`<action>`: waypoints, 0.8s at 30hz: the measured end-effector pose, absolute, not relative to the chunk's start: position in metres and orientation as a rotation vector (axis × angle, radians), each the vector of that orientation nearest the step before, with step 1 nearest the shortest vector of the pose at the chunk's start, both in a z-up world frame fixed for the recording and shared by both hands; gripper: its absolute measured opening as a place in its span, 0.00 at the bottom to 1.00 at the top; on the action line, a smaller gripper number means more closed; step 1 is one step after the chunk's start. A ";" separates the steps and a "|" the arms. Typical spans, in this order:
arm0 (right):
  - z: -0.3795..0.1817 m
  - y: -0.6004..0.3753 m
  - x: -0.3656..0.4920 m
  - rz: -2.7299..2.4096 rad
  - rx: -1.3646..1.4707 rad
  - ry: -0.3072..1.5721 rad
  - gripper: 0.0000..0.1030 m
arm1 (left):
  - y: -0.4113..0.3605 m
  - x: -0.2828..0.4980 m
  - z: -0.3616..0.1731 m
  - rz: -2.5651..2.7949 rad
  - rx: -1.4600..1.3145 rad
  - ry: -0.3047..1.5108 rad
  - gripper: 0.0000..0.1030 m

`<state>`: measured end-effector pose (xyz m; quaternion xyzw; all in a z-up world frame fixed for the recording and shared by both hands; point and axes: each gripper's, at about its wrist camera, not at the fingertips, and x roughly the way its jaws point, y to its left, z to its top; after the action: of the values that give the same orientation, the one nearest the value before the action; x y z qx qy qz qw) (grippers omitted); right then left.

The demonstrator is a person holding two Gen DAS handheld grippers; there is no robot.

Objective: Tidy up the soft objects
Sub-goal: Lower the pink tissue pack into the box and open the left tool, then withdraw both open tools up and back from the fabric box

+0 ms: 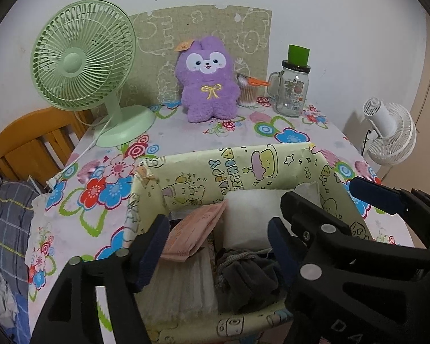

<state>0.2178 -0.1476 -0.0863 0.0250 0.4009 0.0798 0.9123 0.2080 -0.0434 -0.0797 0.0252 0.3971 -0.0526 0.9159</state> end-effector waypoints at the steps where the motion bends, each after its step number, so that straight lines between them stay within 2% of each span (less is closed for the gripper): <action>1: -0.086 -0.147 0.217 0.164 0.051 0.824 0.76 | -0.043 0.206 -0.079 -0.107 0.052 0.816 0.76; 10: -0.074 -0.145 0.194 0.168 0.053 0.796 0.76 | -0.039 0.182 -0.066 -0.083 0.062 0.784 0.87; 24: -0.059 -0.150 0.150 0.146 0.068 0.736 0.83 | -0.039 0.140 -0.050 -0.085 0.066 0.736 0.92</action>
<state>0.1505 -0.1503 -0.0592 0.0330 0.3595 0.0715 0.9298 0.1399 -0.0395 -0.0500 0.0321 0.3594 -0.0414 0.9317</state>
